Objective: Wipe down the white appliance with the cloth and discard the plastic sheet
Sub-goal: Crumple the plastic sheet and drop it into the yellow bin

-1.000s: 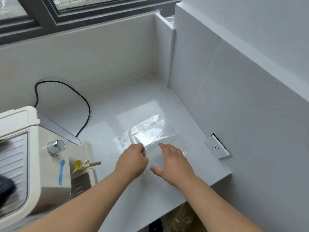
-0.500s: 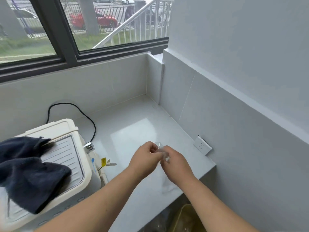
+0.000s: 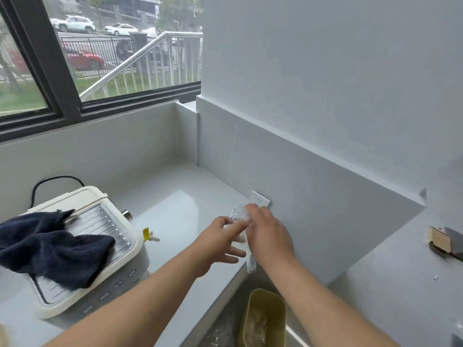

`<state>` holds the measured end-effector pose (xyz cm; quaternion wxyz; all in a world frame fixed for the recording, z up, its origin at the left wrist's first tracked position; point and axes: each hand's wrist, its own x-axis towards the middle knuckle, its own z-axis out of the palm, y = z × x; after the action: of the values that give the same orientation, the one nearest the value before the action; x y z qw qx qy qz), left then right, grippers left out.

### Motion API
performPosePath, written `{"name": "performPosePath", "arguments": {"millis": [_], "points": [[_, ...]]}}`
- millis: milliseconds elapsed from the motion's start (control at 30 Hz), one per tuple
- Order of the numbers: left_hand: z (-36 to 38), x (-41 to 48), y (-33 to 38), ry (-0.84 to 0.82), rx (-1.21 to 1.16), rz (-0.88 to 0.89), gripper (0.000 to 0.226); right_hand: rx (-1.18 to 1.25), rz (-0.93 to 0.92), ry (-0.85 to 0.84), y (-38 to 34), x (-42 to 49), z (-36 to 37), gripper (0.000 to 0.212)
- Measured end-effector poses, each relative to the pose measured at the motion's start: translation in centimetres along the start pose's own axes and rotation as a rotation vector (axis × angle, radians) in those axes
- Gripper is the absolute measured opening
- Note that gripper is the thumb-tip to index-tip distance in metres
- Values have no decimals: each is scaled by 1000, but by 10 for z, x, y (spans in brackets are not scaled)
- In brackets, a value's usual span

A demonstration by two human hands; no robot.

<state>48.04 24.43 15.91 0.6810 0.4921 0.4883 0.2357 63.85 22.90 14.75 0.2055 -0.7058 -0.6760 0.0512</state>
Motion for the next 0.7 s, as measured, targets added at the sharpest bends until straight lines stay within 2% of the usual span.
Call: {"name": "performPosePath", "arguments": {"millis": [100, 167, 233, 333, 433, 533, 633, 700], "points": [[15, -2, 7, -93, -90, 27, 70, -230, -55, 1, 1, -21, -12, 42], [25, 0, 8, -38, -170, 21, 60, -167, -70, -16, 7, -33, -20, 51], [33, 2, 6, 10, -230, 25, 44, 33, -24, -56, 17, -43, -27, 61], [47, 7, 4, 17, -275, 53, 28, 342, 146, -84, 35, -52, -34, 80], [64, 13, 7, 27, -276, 69, 27, 516, 315, -85, 54, -55, -38, 81], [80, 25, 10, 19, -284, 71, 30, 749, 491, -124, 72, -52, -35, 92], [98, 38, 13, 23, -249, 81, 28, 1201, 640, -100, 88, -44, -29, 84], [111, 48, 11, 38, -179, 92, 27, 1390, 698, -11, 104, -38, -28, 78]]}}
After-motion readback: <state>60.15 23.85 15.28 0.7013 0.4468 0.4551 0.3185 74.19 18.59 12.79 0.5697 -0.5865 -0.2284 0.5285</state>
